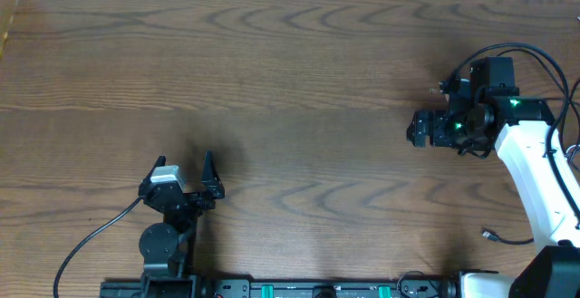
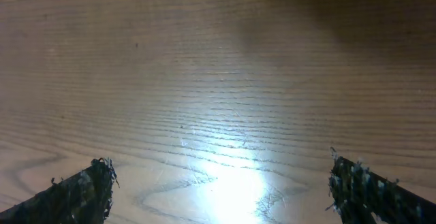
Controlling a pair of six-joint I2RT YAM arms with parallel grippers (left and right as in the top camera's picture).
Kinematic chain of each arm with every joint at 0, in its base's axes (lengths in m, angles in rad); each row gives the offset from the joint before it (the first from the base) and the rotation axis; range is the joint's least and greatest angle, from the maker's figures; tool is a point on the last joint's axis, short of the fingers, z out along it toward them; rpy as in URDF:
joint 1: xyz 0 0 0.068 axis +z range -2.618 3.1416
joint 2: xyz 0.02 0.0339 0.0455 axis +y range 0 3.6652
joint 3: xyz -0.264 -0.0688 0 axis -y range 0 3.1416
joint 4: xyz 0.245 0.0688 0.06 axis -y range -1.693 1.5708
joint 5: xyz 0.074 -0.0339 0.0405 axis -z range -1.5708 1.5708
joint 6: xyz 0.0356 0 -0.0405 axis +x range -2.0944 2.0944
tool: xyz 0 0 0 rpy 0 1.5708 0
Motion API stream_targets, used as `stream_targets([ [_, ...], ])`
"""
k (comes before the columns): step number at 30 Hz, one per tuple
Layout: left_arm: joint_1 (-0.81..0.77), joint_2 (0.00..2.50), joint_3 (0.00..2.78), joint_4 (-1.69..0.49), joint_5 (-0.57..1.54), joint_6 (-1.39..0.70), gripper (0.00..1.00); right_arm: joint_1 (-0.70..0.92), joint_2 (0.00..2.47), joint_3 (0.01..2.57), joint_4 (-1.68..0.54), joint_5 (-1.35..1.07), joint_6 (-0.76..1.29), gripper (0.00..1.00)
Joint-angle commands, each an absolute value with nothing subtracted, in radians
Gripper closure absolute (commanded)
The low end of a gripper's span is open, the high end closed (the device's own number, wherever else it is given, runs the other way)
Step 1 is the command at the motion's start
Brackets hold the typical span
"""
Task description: Untangle cables
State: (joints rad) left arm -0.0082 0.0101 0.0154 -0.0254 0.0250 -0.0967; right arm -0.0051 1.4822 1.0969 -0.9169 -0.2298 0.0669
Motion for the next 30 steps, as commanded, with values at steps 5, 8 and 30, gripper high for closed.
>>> stream_targets([
  [5, -0.004, 0.004, 0.004, -0.073, 0.012, -0.080, 0.08, 0.001, 1.486, 1.097, -0.916, -0.235, 0.054, 0.01],
  [8, -0.004, 0.004, 0.004, -0.073, 0.012, -0.080, 0.08, 0.001, 1.486, 1.097, -0.916, -0.235, 0.054, 0.01],
  [30, -0.004, 0.004, 0.004, -0.073, 0.012, -0.080, 0.08, 0.001, 1.064, 0.796, -0.615, -0.232, 0.109, 0.01],
])
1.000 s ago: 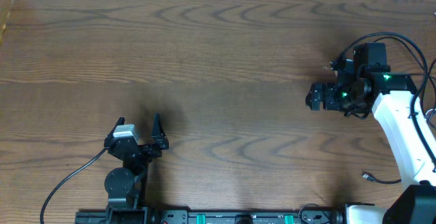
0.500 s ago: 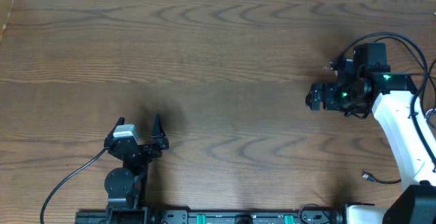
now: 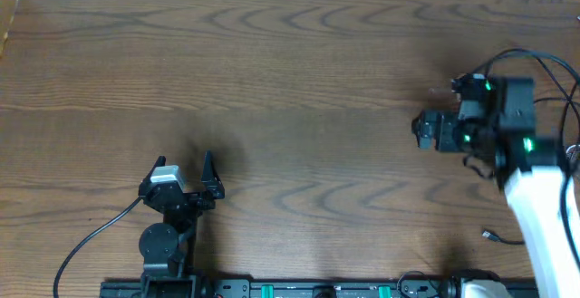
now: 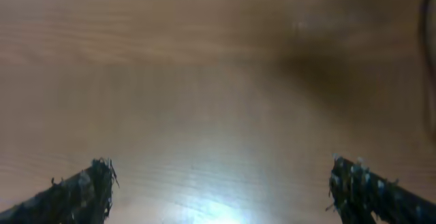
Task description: Untangle cables
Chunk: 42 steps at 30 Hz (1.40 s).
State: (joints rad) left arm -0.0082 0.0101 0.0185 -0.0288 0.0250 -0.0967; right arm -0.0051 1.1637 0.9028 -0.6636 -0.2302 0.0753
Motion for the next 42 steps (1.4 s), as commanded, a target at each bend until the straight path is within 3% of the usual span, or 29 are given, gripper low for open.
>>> stream_targets([
  [1, -0.004, 0.004, 0.004, -0.073, 0.012, -0.080, 0.08, 0.001, 1.010, 0.743, -0.568, -0.233, 0.122, 0.01],
  [11, -0.004, 0.004, 0.004, -0.073, 0.012, -0.080, 0.08, 0.001, 0.520, 0.273, -0.094, -0.247, 0.233, 0.01],
  [18, -0.004, 0.004, 0.004, -0.073, 0.012, -0.080, 0.08, 0.001, 0.291, 0.064, 0.080, -0.247, 0.243, 0.01],
  [28, -0.004, 0.004, 0.004, -0.073, 0.012, -0.080, 0.08, 0.000, 0.001, 0.006, -0.051, -0.238, 0.134, 0.01],
  [42, -0.004, 0.004, 0.004, -0.073, 0.012, -0.080, 0.08, 0.001, 0.005, 0.006, -0.059, -0.235, -0.017, 0.01],
])
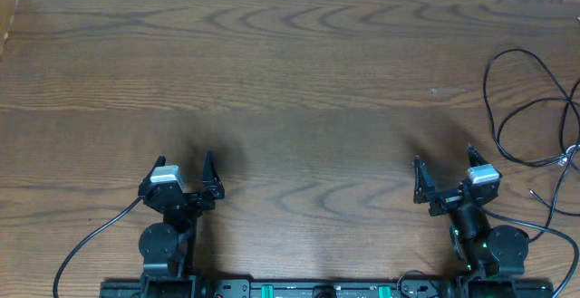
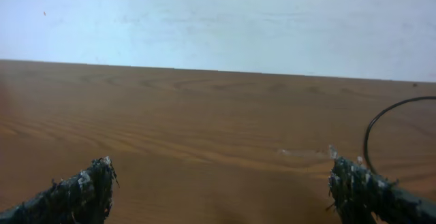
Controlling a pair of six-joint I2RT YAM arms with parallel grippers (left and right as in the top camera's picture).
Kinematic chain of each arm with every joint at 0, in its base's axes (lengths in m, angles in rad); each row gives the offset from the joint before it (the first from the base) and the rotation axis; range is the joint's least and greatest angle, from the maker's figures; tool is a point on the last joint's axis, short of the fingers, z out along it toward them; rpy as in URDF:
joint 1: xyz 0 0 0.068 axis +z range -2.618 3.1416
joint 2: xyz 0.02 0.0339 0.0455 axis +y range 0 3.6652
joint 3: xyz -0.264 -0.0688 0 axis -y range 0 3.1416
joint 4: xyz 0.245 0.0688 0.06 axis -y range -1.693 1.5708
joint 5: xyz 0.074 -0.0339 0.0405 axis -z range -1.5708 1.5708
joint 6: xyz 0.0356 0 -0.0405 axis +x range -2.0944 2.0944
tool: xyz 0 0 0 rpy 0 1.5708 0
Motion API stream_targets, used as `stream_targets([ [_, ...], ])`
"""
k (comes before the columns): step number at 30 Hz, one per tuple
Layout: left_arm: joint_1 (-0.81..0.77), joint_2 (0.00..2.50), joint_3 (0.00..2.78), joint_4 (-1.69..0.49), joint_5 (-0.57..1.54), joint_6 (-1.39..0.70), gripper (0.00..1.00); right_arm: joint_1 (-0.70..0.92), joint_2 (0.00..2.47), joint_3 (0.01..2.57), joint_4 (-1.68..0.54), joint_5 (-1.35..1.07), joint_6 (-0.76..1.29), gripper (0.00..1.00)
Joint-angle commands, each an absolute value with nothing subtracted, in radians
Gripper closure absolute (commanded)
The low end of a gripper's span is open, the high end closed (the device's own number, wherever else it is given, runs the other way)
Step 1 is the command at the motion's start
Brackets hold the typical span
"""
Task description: Untangle cables
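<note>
Thin black cables (image 1: 504, 108) lie in loose loops at the table's far right, one end with a small connector (image 1: 567, 158) near the edge. In the right wrist view one arc of cable (image 2: 379, 117) shows beyond the right finger. My right gripper (image 1: 444, 167) sits folded back at the near edge, left of the cables, open and holding nothing (image 2: 219, 190). It faces the far wall. My left gripper (image 1: 185, 167) rests at the near left, apparently open, far from the cables.
The wooden table (image 1: 290, 81) stretches bare across the middle and left. A pale wall (image 2: 218, 20) stands behind its far edge. A black lead (image 1: 86, 239) trails from the left arm's base. Another thin cable (image 1: 544, 198) lies at the lower right near the right arm.
My right arm was stretched out over the table's right side beside the cables. It is now folded back at the near edge, looking level at the wall. The cable loops now show uncovered.
My right gripper hung open over bare wood at the table's right, by the cables. A second later it stood a little further right, still open and holding nothing. Now it is back at its base. The left arm never moved.
</note>
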State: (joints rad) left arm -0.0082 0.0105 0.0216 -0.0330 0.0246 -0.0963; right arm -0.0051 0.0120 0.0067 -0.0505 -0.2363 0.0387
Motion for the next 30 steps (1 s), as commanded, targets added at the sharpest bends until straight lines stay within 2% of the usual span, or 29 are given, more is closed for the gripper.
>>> stream_targets([
  [1, -0.004, 0.004, 0.004, -0.073, 0.012, -0.080, 0.08, 0.001, 0.005, 0.006, -0.059, -0.235, -0.017, 0.01],
  [12, -0.004, 0.004, 0.004, -0.073, 0.012, -0.080, 0.08, 0.001, 0.005, 0.006, -0.075, -0.049, 0.023, 0.01],
  [30, -0.004, 0.004, 0.004, -0.073, 0.012, -0.080, 0.08, 0.002, 0.005, 0.006, -0.073, -0.044, 0.021, 0.01],
])
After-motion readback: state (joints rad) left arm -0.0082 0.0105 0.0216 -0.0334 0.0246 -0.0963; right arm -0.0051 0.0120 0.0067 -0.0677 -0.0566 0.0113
